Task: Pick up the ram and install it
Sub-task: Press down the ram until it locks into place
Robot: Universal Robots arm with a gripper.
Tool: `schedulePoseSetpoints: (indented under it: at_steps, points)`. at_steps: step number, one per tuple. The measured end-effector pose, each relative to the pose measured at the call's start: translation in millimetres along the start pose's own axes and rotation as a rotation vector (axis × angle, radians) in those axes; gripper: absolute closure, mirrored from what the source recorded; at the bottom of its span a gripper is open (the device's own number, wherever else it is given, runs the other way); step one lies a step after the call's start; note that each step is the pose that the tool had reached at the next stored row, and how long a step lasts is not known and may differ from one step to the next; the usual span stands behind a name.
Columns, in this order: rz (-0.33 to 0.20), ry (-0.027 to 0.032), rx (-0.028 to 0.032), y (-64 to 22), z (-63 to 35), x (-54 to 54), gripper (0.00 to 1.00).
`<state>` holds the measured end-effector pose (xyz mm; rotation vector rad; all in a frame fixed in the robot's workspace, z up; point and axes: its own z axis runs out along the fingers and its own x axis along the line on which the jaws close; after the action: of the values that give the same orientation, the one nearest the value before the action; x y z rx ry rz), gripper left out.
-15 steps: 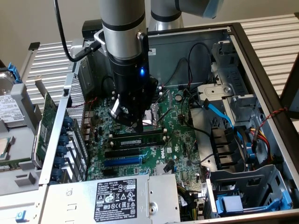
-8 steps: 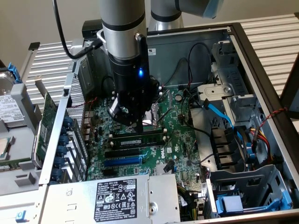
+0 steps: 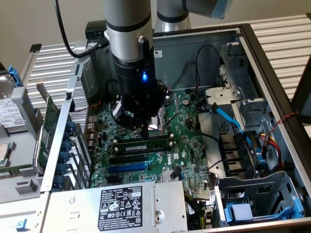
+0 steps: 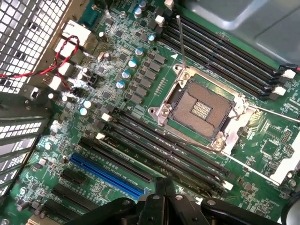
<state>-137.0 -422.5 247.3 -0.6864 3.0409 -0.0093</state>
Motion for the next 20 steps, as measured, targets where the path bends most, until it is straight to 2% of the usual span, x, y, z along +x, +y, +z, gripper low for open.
schedulePoseSetpoints:
  at_steps: [20]
  points:
    - [0.305, 0.0035, 0.0068, 0.0, 0.2, 0.0, 0.90]
